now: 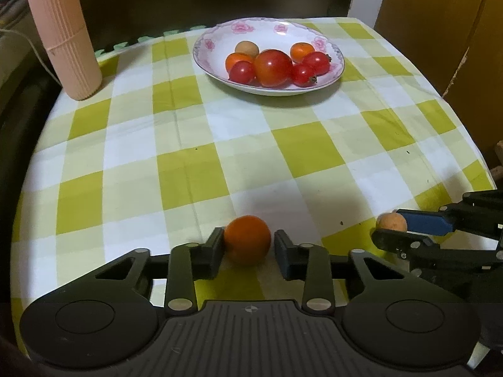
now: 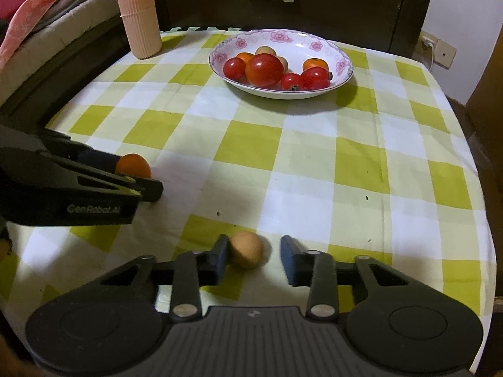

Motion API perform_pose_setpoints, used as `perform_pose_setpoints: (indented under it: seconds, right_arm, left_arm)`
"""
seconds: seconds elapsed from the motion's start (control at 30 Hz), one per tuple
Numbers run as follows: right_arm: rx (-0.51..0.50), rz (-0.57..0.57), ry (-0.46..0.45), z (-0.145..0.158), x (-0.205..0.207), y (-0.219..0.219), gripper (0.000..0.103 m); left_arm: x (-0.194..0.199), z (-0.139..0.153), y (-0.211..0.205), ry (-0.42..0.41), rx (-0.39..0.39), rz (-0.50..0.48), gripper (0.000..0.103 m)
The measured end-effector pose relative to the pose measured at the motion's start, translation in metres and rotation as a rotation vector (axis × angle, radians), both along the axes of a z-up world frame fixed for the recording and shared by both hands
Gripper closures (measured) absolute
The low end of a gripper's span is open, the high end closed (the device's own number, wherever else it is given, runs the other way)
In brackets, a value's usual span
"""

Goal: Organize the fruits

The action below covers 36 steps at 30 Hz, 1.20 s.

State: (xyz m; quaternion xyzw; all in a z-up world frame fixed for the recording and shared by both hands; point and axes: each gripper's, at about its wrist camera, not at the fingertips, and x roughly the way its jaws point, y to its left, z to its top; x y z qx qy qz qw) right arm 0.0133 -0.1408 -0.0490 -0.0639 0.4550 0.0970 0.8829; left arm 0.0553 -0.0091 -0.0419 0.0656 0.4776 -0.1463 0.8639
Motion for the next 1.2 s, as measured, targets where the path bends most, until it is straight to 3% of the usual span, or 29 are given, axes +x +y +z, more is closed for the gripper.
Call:
perform_pose_setpoints:
  seconds: [1.2]
  right_arm:
    - [0.105,-0.065,-0.074,0.028,0.024,-0.016,0.081]
  left_arm:
    - [0.02,0.028,0.002,-0.057,-0.133,0.018,0.064]
